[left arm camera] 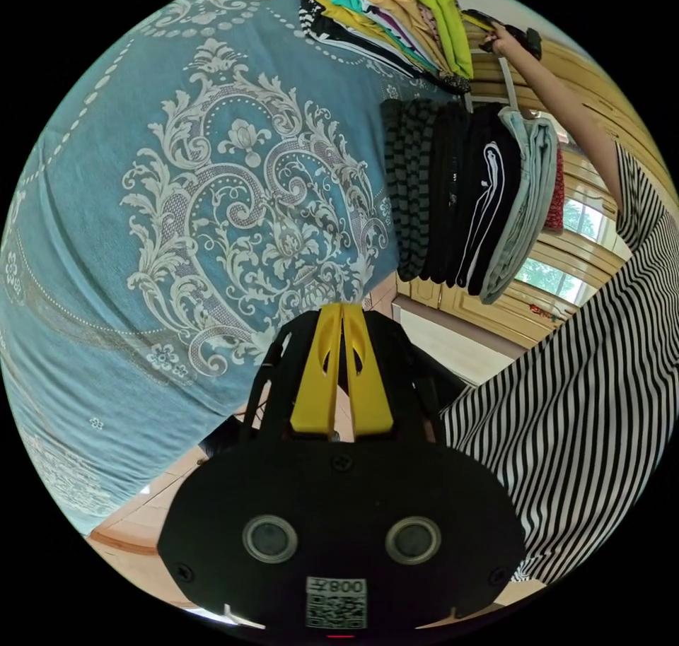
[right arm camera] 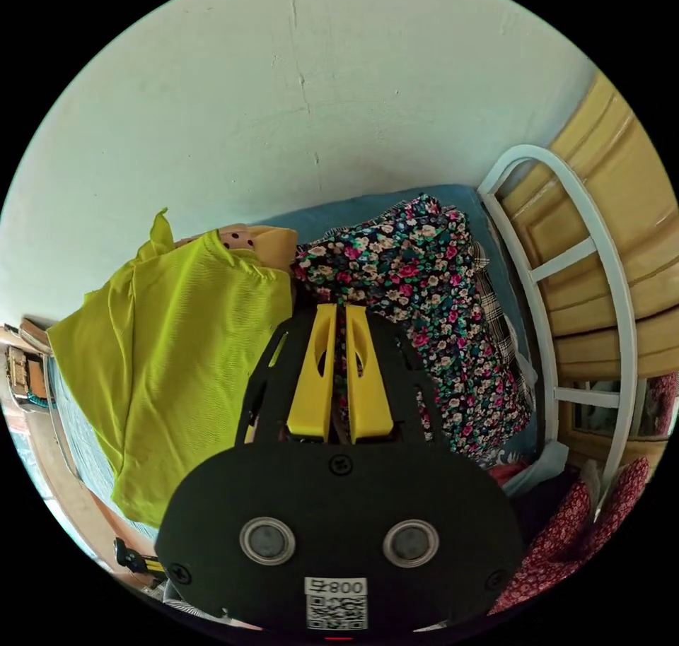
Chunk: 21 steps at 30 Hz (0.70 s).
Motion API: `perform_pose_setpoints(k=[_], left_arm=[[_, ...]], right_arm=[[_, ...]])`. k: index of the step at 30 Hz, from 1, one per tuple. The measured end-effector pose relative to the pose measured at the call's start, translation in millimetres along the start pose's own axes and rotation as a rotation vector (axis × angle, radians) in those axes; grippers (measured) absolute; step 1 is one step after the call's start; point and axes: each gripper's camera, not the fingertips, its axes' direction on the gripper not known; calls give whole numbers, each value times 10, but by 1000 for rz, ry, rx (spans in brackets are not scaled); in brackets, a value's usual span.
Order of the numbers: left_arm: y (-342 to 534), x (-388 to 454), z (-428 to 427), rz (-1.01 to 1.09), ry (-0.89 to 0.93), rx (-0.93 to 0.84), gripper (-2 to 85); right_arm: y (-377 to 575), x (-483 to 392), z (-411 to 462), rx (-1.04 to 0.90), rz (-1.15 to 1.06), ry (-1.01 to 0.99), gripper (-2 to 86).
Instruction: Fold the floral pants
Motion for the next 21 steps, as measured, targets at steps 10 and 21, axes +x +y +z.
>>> perform_pose_setpoints(k=[10, 21], left_arm=[[319, -443, -1044, 1, 80, 131, 1], [873, -649, -3048, 218, 104, 384, 5]], right_arm=[[120, 1868, -916, 253, 83, -324, 3], [-76, 2683, -2599, 554, -222, -624, 3]])
